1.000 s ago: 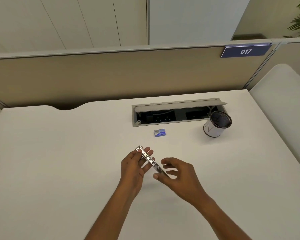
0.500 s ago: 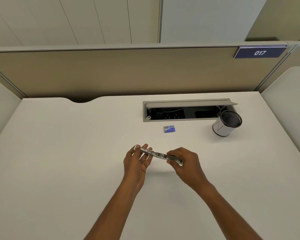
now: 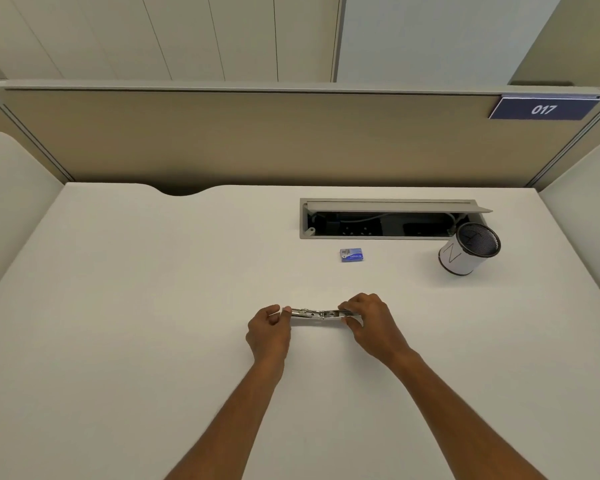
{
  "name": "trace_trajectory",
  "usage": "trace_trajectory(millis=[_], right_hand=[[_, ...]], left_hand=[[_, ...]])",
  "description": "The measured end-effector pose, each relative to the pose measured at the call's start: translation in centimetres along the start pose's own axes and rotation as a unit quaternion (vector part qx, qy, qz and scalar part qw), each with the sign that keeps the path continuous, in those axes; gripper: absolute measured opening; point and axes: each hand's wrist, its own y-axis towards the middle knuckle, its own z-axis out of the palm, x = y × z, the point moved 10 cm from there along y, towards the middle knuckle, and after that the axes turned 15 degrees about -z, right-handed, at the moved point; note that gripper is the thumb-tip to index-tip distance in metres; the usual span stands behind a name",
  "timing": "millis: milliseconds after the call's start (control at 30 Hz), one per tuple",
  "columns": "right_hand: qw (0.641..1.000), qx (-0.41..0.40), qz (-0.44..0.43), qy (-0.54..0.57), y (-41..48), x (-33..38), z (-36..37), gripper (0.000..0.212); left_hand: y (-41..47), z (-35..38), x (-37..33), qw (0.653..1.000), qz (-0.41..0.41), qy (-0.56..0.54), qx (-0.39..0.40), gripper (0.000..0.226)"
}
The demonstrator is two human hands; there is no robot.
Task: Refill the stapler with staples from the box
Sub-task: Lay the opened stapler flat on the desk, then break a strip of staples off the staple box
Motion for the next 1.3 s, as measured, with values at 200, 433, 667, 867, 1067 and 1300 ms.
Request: trace_trajectory(millis=[200, 433, 667, 867, 1067, 1300], right_hand=[[1.0, -0.005, 0.02, -0.016, -0.1, -0.6, 1.1, 0.022], [0.999, -0.036, 0.037, -0.01, -0.8, -1.3, 1.7, 0.015], [0.998, -0.058, 0.026, 0.007, -0.8, -1.3, 1.7, 0.016], [0.997, -0.067, 0.016, 0.02, -0.8, -1.7, 1.4, 0.02], [0.993, -0.058, 0.058, 0.09, 0.1, -4.2, -1.2, 0.034], [0.955, -0.182, 0.136, 0.188, 2.4, -7.7, -6.5, 0.027]], left_hand=[[-0.2, 0.1, -1.2, 0.988, 0.094, 0.114, -0.034, 0.021], [-0.5, 0.4, -2.2, 0.969, 0.16, 0.179, -0.051, 0.017], [-0.5, 1.1, -2.5, 0.951, 0.179, 0.245, -0.063, 0.018], [-0.3, 0.9, -2.9, 0.947, 0.172, 0.262, -0.07, 0.024], [0.0, 1.0, -5.5, 0.95, 0.186, 0.24, -0.075, 0.026], [-0.2, 4.9, -9.6, 0.954, 0.218, 0.203, -0.02, 0.015]])
